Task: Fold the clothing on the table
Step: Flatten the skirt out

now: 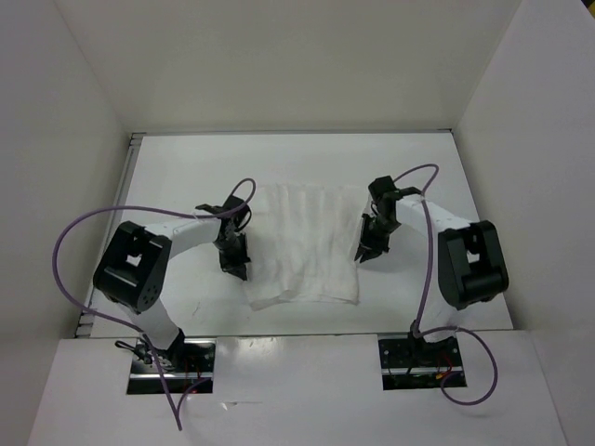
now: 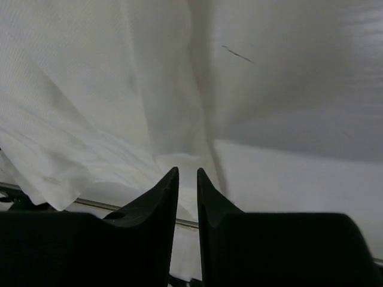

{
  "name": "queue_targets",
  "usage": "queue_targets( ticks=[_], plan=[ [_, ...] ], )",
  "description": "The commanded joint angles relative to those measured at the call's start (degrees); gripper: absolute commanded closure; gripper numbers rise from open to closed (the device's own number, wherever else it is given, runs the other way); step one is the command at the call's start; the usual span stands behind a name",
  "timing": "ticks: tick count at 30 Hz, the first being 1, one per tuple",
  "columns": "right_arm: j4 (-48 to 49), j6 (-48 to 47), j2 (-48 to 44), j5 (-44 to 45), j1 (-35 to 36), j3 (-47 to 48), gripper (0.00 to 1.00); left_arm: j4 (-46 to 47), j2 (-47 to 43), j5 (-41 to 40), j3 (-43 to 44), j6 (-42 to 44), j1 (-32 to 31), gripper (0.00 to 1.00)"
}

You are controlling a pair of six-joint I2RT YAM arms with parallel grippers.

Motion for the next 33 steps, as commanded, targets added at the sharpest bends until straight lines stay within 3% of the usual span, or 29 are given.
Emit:
queue_targets(
  ticks=[1,6,11,21,23,25,26,27,28,30,33],
  plan=[
    [4.31,-0.76,4.13,-3.88,3.67,6.06,0.78,0.98,4.50,-1.05,1.74,-1.23,-0.42,1.00],
    [5.28,-0.75,11.43,-4.41,5.44,8.88,0.84,2.11,7.05,-2.28,2.80,-2.29,-0.42,1.00],
    [3.18,-0.06,18.11,3.66,5.44,13.18,0.86,2.12,14.68,-4.22,9.38,-2.29,-0.42,1.00],
    [2.81,1.00,23.39,14.30,2.01,29.80,0.88,-3.32,31.21,-8.69,42.95,5.97,5.81,1.00],
    [2.82,1.53,21.56,16.50,1.40,32.51,0.88,-5.34,31.84,-9.75,49.70,6.68,6.35,1.00],
    [2.03,1.53,16.84,17.90,1.40,33.23,0.83,-6.14,28.26,-10.62,50.62,7.29,7.75,0.98],
    [2.03,1.53,14.80,17.91,1.40,33.23,0.73,-5.62,26.07,-10.63,47.75,7.29,7.75,0.74],
    [2.03,1.53,12.95,17.39,1.40,32.63,0.69,-3.87,21.08,-9.94,45.63,7.29,8.36,0.56],
    [2.03,1.53,11.19,17.38,1.40,32.10,0.65,-2.73,18.51,-9.06,43.09,7.29,8.37,0.47],
    [0.72,2.05,7.23,16.77,1.40,30.17,0.64,0.69,11.85,-6.51,34.85,5.98,8.89,0.30],
    [0.10,3.46,3.36,14.67,1.40,25.86,0.61,3.43,8.47,-1.50,28.58,4.57,8.89,0.29]
  ],
)
